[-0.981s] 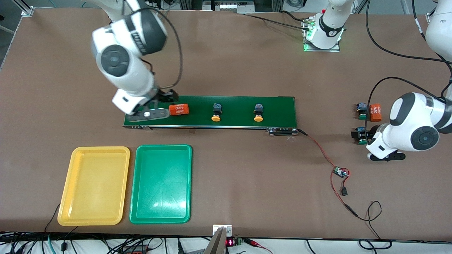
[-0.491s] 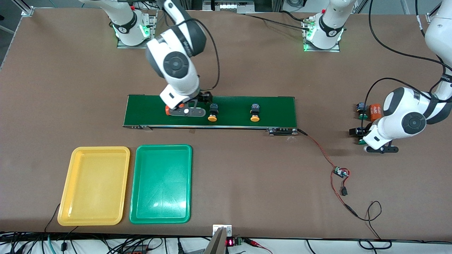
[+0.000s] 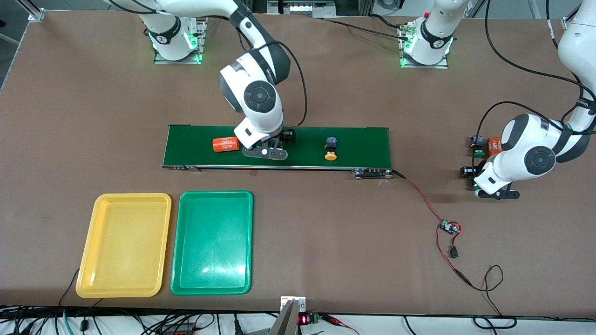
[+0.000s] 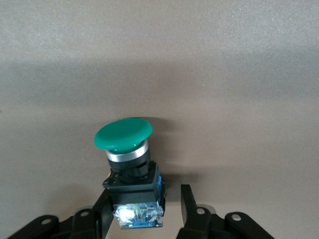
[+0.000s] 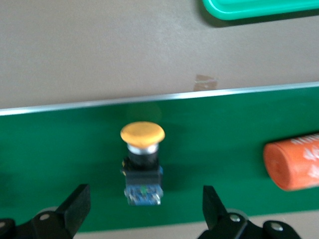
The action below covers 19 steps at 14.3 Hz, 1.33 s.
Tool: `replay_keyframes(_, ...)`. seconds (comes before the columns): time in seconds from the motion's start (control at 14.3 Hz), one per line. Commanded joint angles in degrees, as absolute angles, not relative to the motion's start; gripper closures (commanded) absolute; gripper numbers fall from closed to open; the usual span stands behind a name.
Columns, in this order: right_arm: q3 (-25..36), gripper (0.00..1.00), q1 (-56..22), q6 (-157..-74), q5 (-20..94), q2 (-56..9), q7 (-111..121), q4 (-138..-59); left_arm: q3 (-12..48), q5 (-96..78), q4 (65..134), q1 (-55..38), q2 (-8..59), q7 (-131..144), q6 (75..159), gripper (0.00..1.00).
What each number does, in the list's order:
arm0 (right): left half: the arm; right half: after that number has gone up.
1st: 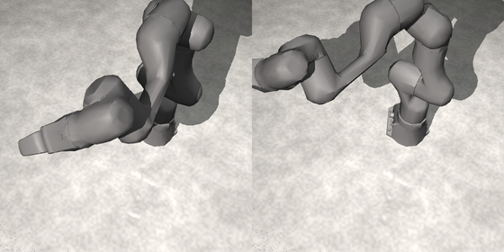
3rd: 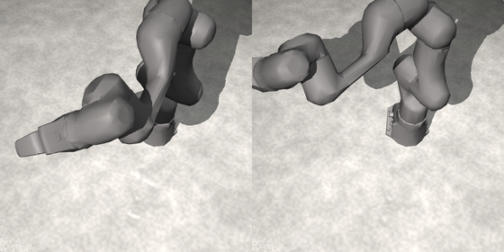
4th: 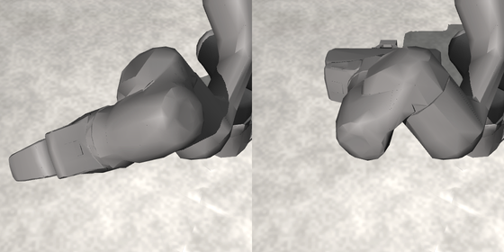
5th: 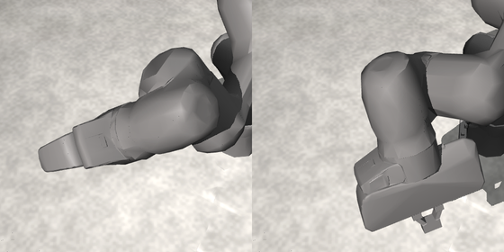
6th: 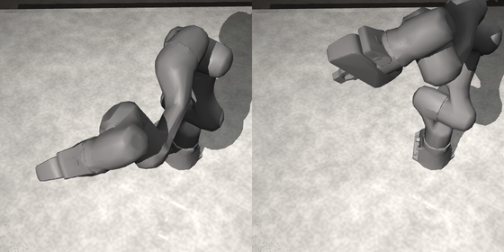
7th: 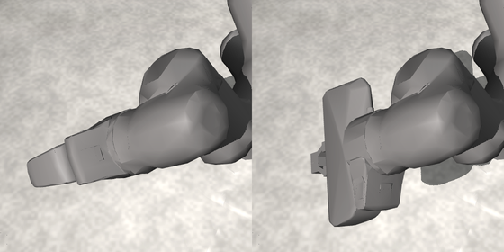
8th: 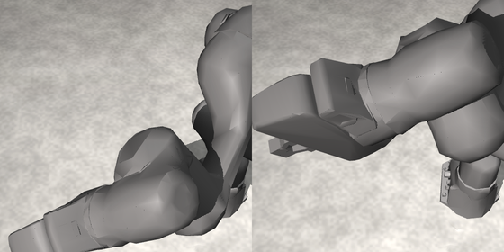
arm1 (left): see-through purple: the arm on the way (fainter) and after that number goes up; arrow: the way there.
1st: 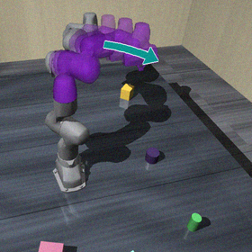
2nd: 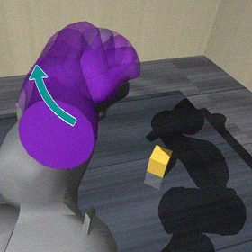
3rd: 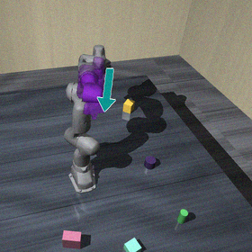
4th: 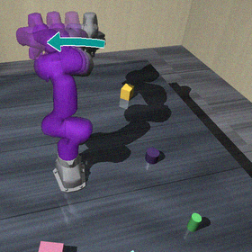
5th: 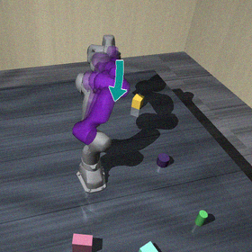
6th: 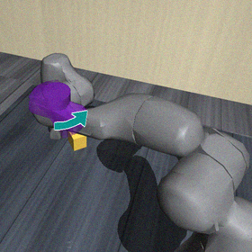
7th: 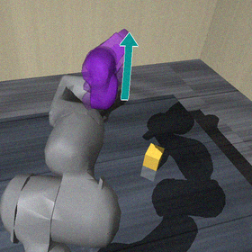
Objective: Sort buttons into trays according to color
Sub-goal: 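Carry the yellow button toward the yellow tray while the left gripper places green button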
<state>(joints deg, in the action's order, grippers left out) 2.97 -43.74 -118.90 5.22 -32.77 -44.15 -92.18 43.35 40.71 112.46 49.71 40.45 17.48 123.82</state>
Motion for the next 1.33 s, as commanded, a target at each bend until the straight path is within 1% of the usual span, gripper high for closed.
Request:
replay_keyframes(0.0,3.5,0.0,-44.3,-120.8,5.9,-36.1,-44.9,-89.6,44.8,42.1,113.0,50.4,39.3,17.0,122.9,0.55)
replay_keyframes(0.07,3.5,0.0,-44.2,-120.9,5.9,-36.4,-44.8,-89.6,46.1,42.0,112.7,50.4,38.9,16.5,119.8,0.62)
replay_keyframes(0.14,3.5,0.14,-44.2,-120.9,5.9,-36.6,-44.9,-89.6,48.8,41.7,112.2,50.4,38.8,16.4,115.4,0.67)
replay_keyframes(0.21,3.6,0.26,-44.3,-120.9,5.9,-36.7,-45.1,-89.6,51.1,41.2,111.0,50.6,38.8,16.4,112.4,0.69)
replay_keyframes(0.28,3.5,0.52,-44.3,-120.8,6.0,-36.7,-45.3,-89.7,54.4,41.1,109.7,50.6,38.8,16.3,109.3,0.69)
replay_keyframes(0.35,3.6,0.56,-44.1,-120.5,6.0,-36.7,-45.3,-89.8,57.6,41.0,108.6,50.5,38.9,16.3,106.2,0.69)
replay_keyframes(0.49,3.6,0.67,-44.4,-120.1,6.0,-36.7,-45.3,-90.1,61.5,38.9,106.4,49.2,39.2,16.7,102.4,0.7)
replay_keyframes(0.63,3.6,0.74,-43.9,-120.1,6.0,-36.4,-44.7,-89.7,62.6,31.1,104.2,46.2,39.2,17.1,101.4,0.7)
replay_keyframes(0.84,4.4,0.74,-43.2,-119.9,6.0,-34.8,-44.6,-88.4,63.0,26.7,102.1,38.7,39.2,22.8,101.9,0.71)
replay_keyframes(0.98,6.7,0.75,-42.0,-116.9,5.8,-34.5,-44.4,-84.9,62.8,25.1,102.0,34.9,39.9,27.9,104.0,0.7)
replay_keyframes(1.12,10.0,0.77,-39.5,-112.2,5.1,-35.1,-43.7,-81.1,62.6,22.4,102.2,31.6,40.3,30.2,107.0,0.7)
replay_keyframes(1.26,12.7,0.77,-36.2,-111.7,2.8,-35.7,-40.2,-80.5,62.0,22.4,102.3,27.3,41.5,32.2,108.5,0.7)
